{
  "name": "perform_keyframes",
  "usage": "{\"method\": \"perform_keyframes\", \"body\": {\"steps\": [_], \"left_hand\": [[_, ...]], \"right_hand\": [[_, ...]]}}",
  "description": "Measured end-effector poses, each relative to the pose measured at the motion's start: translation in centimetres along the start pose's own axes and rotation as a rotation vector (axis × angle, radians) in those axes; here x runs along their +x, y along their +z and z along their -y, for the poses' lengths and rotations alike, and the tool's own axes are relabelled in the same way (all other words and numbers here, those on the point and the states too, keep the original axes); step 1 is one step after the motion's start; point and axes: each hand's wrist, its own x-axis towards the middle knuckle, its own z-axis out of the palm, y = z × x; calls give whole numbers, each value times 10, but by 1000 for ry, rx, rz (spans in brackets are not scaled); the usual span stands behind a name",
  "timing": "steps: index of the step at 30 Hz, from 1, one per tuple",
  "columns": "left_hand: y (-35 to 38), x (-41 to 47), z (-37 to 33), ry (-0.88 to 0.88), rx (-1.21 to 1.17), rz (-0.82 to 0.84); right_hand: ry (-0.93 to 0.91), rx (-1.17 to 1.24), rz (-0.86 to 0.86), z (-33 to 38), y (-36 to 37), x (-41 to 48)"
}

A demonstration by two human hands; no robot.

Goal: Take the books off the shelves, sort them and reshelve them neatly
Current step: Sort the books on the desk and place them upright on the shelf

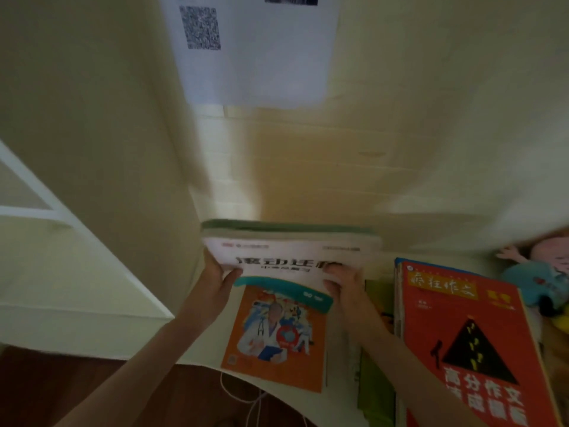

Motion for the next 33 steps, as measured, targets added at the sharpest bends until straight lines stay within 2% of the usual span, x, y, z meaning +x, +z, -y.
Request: {"method": "perform_keyframes", "body": {"steps": [2, 6, 9, 13, 18, 20, 24, 33], "left_hand": [[3, 3, -12, 45, -44, -33], [3, 3, -9, 110, -7, -40], [4, 9, -6, 198, 32, -21], [3, 13, 5, 172, 74, 20], [-14, 14, -3, 443, 228, 66], [-21, 11, -11, 513, 300, 26], [-32, -1, -35, 489, 372, 14], [-84, -35, -114, 616, 361, -82]], "right_hand": [[39, 8, 6, -16, 1, 9], [-6, -73, -63, -29, 5, 20], [-41, 6, -133, -33, 7, 25], [-54, 84, -183, -30, 4, 28], [-41, 52, -158, -22, -2, 28], [-70, 30, -142, -15, -9, 24], [-156, -24, -140, 2, -28, 14], [-435, -47, -189, 69, -99, -16]]}}
